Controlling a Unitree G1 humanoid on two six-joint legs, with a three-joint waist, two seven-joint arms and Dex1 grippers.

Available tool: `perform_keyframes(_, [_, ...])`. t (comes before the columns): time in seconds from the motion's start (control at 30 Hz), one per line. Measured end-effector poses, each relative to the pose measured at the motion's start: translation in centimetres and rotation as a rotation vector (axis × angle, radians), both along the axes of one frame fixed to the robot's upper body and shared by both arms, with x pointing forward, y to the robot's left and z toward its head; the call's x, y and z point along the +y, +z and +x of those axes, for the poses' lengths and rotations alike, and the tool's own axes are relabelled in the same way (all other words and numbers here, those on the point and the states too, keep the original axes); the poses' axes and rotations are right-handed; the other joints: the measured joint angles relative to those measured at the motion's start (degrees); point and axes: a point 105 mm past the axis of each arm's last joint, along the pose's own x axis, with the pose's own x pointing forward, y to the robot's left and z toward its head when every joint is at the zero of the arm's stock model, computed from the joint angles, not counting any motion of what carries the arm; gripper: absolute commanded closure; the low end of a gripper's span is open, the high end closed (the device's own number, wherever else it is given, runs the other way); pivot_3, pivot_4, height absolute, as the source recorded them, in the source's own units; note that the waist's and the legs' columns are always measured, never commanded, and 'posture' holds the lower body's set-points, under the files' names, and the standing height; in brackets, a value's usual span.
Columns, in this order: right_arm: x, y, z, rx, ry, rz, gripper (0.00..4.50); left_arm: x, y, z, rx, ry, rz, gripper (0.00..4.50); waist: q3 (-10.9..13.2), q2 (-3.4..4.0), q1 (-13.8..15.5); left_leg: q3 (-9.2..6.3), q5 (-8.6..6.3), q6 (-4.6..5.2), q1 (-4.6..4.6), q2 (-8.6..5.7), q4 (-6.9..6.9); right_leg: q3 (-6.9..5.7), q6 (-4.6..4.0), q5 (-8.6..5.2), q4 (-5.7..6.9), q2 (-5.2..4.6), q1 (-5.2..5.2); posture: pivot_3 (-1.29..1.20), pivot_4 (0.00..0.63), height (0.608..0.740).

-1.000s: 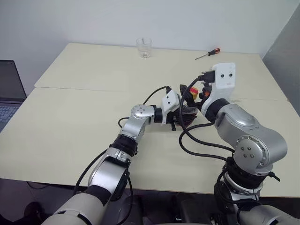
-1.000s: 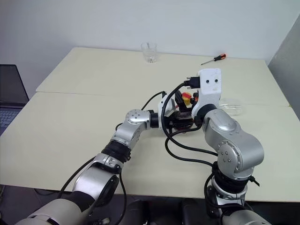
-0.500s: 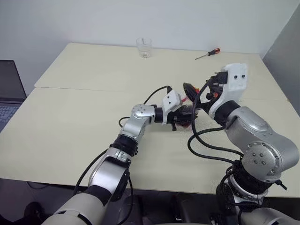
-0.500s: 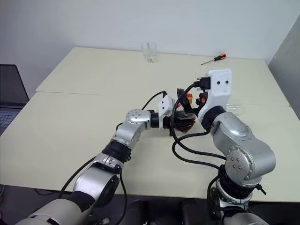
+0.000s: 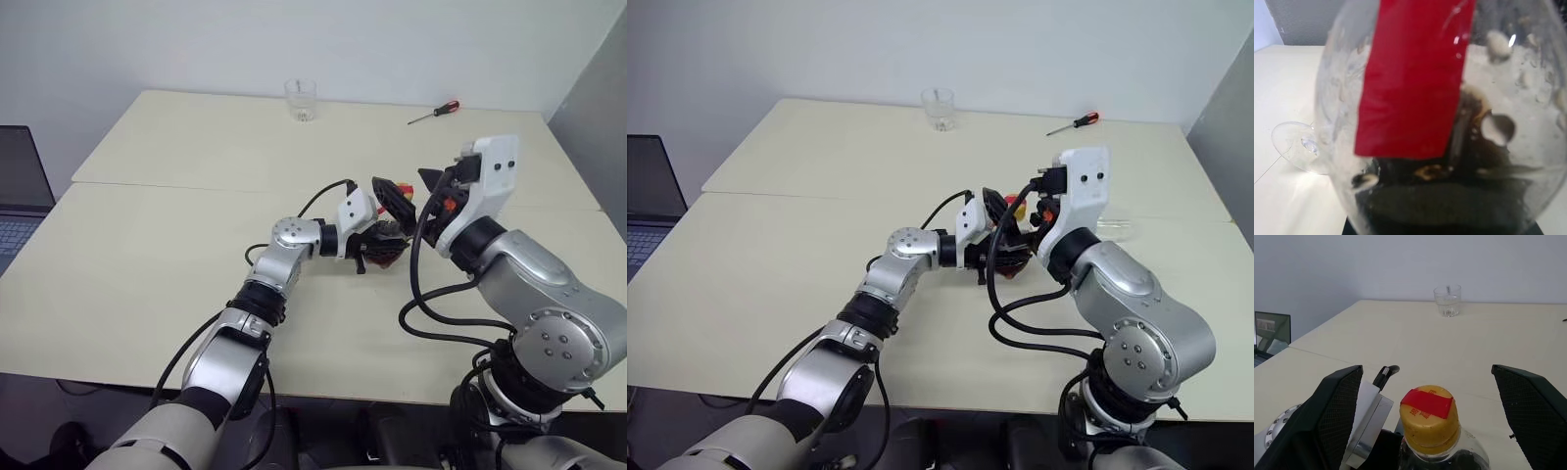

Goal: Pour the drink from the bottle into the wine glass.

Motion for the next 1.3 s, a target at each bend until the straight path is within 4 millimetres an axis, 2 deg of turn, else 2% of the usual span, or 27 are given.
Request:
perform_keyframes(0.07, [0.4,0.4,0.4,-0.003,-0.016,-0.015,0.00,0.0,0.0,0.0,0.000,0.000,-0.001,3.47,0.0,0.00,0.0,-0.01,0.00,0.00,0.00,0.00,0.00,-0.03,0.00,0.00,-0.01,0.00,0.01,0.00,0.150,0.740])
perform_keyframes(0.3, [1.0,-1.0,1.8,0.035,-0.046,-0.042,0.00,0.0,0.0,0.0,0.000,0.001,-0.001,3.47,0.0,0.00,0.1,0.01,0.00,0.00,-0.06,-0.01,0.00,-0.01,-0.02,0.01,-0.07,-0.01,0.01,0.00,0.150,0.740])
perform_keyframes(0.67, [-0.6,-1.2,4.1,-0.004,-0.123,-0.032,0.00,0.0,0.5,0.1,-0.017,0.013,-0.005,3.47,0.0,0.00,0.1,0.02,0.00,0.00,-0.05,0.00,0.00,-0.02,-0.02,0.01,-0.05,0.01,0.00,0.00,0.150,0.740])
perform_keyframes(0.97, [-0.8,-1.7,3.9,-0.009,-0.095,-0.047,0.00,0.0,0.4,0.1,-0.016,0.013,0.000,3.47,0.0,0.00,0.1,0.02,0.00,0.00,-0.05,0.00,0.01,-0.03,-0.01,0.00,-0.04,0.00,0.00,0.00,0.150,0.740])
perform_keyframes(1.3, [-1.2,-1.9,2.3,-0.004,-0.058,-0.035,0.00,0.3,0.5,0.3,-0.020,0.024,0.001,3.47,0.0,0.00,0.1,0.00,0.00,0.00,-0.05,0.00,0.01,-0.04,0.00,0.00,-0.03,0.00,0.01,0.00,0.150,0.740])
